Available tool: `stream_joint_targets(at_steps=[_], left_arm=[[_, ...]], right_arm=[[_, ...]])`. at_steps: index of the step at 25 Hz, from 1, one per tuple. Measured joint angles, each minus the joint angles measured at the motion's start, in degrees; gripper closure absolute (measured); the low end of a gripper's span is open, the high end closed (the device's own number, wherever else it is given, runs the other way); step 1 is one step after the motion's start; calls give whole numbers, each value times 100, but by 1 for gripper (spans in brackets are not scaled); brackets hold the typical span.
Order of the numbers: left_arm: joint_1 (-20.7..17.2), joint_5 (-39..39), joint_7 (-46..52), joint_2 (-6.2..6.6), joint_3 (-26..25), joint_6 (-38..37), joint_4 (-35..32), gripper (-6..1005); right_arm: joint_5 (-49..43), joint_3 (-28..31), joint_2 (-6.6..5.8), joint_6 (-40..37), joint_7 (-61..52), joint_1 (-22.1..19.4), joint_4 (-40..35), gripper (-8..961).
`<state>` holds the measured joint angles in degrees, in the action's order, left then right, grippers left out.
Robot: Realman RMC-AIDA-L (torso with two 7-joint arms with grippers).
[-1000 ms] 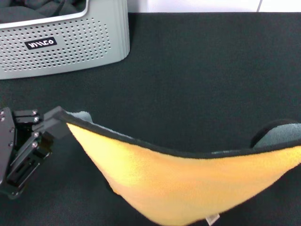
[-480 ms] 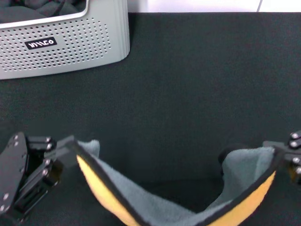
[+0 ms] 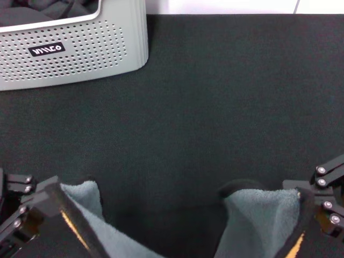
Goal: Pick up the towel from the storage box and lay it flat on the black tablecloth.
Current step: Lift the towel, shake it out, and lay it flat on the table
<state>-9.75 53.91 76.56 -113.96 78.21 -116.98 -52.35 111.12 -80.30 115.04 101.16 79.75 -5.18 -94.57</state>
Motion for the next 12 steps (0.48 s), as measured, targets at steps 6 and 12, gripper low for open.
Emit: stream_joint_targets(at_steps=[6,12], left_arm=[[81,-248,313,127,196,3,-309,958],[796,19,115,143,-189,29,1059,958]], right_arm=[[158,-32,-31,12,32,92,62,931],[113,141,-2,-37,349,332,982,931]])
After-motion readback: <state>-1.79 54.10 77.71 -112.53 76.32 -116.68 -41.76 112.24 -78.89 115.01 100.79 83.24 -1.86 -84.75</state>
